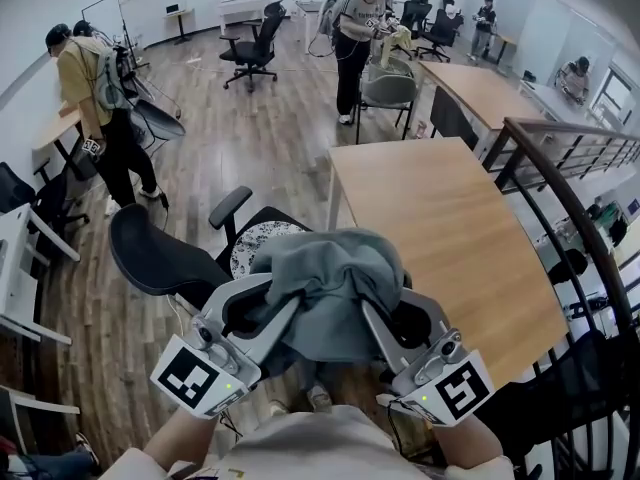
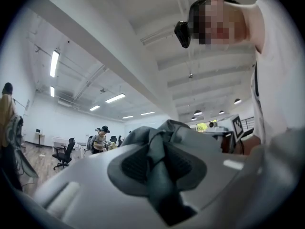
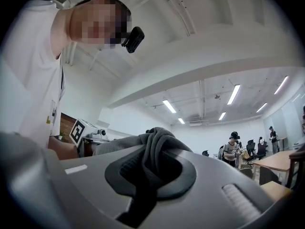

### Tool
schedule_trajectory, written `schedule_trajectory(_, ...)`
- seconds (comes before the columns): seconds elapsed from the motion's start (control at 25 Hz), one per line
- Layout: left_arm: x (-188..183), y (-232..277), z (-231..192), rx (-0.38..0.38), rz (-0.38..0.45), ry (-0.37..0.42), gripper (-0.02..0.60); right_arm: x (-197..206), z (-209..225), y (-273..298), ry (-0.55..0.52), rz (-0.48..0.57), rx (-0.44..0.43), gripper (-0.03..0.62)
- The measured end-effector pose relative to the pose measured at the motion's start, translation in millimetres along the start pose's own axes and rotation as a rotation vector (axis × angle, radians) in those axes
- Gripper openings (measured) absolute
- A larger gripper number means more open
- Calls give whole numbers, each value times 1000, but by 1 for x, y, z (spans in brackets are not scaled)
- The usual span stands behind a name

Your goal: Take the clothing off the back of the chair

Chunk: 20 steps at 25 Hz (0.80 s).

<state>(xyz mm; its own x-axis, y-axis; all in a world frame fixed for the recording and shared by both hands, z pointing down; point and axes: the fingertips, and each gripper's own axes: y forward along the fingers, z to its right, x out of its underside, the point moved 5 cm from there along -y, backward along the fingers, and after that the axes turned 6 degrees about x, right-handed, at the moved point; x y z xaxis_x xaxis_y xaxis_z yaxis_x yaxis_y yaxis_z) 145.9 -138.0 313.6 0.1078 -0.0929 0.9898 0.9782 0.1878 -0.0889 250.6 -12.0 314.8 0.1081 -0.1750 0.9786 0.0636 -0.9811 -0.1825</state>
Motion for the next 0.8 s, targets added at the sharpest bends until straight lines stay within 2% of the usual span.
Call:
schedule_trajectory(0.12, 18, -8, 1, -13, -34, -45, 81, 15, -8, -2, 15, -35, -14, 32)
schedule_trajectory(0.32, 29, -19, 2, -43, 7, -128, 81, 29, -12, -3, 80, -67, -26, 32)
schedule_trajectory(0.6, 39, -17, 5, -42, -27, -106, 81, 40, -7, -5, 110, -86, 0, 34)
schedule_trajectory(0.8, 41, -16, 8, -34, -32, -122, 83, 41, -5, -10, 124, -93, 24, 35)
